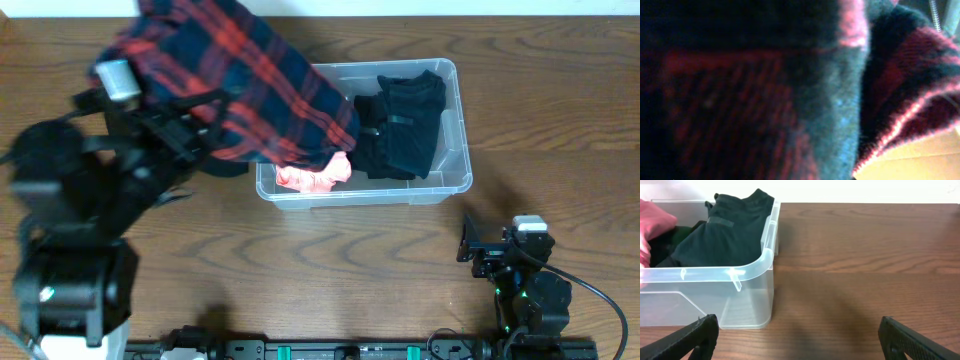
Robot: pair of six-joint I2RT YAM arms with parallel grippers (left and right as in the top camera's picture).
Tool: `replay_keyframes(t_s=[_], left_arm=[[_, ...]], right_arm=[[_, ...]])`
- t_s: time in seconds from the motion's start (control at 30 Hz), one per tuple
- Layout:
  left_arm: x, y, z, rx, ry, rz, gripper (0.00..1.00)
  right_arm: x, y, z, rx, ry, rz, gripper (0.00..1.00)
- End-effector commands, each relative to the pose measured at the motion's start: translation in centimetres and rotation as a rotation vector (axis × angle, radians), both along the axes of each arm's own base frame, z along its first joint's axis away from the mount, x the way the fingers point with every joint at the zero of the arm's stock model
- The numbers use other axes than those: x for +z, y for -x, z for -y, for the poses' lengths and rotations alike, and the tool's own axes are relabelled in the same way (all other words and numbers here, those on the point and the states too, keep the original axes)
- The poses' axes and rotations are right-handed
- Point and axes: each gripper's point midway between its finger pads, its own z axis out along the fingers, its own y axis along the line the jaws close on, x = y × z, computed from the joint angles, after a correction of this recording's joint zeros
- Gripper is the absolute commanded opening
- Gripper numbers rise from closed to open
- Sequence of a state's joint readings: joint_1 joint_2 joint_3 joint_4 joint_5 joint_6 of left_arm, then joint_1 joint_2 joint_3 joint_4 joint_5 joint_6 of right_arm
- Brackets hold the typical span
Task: Pack container
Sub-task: 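Lift the plaid shirt over and lay it into the bin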
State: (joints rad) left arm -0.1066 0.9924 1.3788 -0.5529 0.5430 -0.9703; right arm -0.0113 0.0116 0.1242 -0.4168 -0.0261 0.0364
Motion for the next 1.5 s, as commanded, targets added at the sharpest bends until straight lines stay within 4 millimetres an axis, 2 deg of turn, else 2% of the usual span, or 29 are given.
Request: replay_keyframes(t_s=[0.0, 0.2, 0.3, 0.5, 0.6, 0.7, 0.83, 0.9, 0.93, 1.0, 1.07, 1.17, 1.2, 1.3, 1.4, 1.47], left_arm=[[-0.5, -3.4, 1.5, 0.17, 0.013, -0.026, 0.06], [-2.0, -7.6, 11.2, 0.125, 0.0, 0.045, 0.06], [-4.7, -9.1, 14.7, 0.125, 0.048, -0.022, 0.06], [-12.9, -10.8, 19.1, 0.141, 0.052, -0.233, 0.06], [-16.5, -11.1, 19.7, 0.145, -0.016, -0.3, 0.06], [-20.1, -10.5, 18.4, 0.184, -0.13, -0.39, 0.06], [-23.0, -8.8, 15.4, 0.193, -0.387, -0.427, 0.09], [-24.2, -7.7, 14.4, 0.16, -0.496, -0.458, 0.29], [-24.9, -7.0, 13.8, 0.141, -0.554, -0.477, 0.35], [-26.1, -5.7, 12.3, 0.124, -0.666, -0.516, 0.44], [-26.8, -4.5, 9.9, 0.138, -0.799, -0.55, 0.52], [-26.6, -3.2, 6.6, 0.192, -0.951, -0.576, 0.64], [-26.2, -2.9, 5.5, 0.218, -0.988, -0.575, 0.7], [-24.4, -2.8, 3.5, 0.248, -1.028, -0.546, 0.76], [-22.2, -3.6, 2.4, 0.27, -0.98, -0.491, 0.76], [-20.9, -4.9, 2.5, 0.225, -0.975, -0.414, 0.71]], right_arm=[[0.0, 0.0, 0.2, -0.003, 0.014, 0.005, 0.99], [0.0, 0.0, 0.2, -0.003, 0.014, 0.005, 0.99], [0.0, 0.0, 0.2, -0.003, 0.014, 0.005, 0.99], [0.0, 0.0, 0.2, -0.003, 0.014, 0.005, 0.99], [0.0, 0.0, 0.2, -0.003, 0.014, 0.005, 0.99], [0.0, 0.0, 0.2, -0.003, 0.014, 0.005, 0.99], [0.0, 0.0, 0.2, -0.003, 0.014, 0.005, 0.99], [0.0, 0.0, 0.2, -0.003, 0.015, 0.005, 0.99], [0.0, 0.0, 0.2, -0.003, 0.014, 0.005, 0.99], [0.0, 0.0, 0.2, -0.003, 0.014, 0.005, 0.99], [0.0, 0.0, 0.2, -0.003, 0.014, 0.005, 0.99], [0.0, 0.0, 0.2, -0.003, 0.014, 0.005, 0.99], [0.0, 0.0, 0.2, -0.003, 0.014, 0.005, 0.99], [0.0, 0.0, 0.2, -0.003, 0.014, 0.005, 0.99], [0.0, 0.0, 0.2, -0.003, 0.014, 0.005, 0.99], [0.0, 0.0, 0.2, -0.003, 0.014, 0.005, 0.99]])
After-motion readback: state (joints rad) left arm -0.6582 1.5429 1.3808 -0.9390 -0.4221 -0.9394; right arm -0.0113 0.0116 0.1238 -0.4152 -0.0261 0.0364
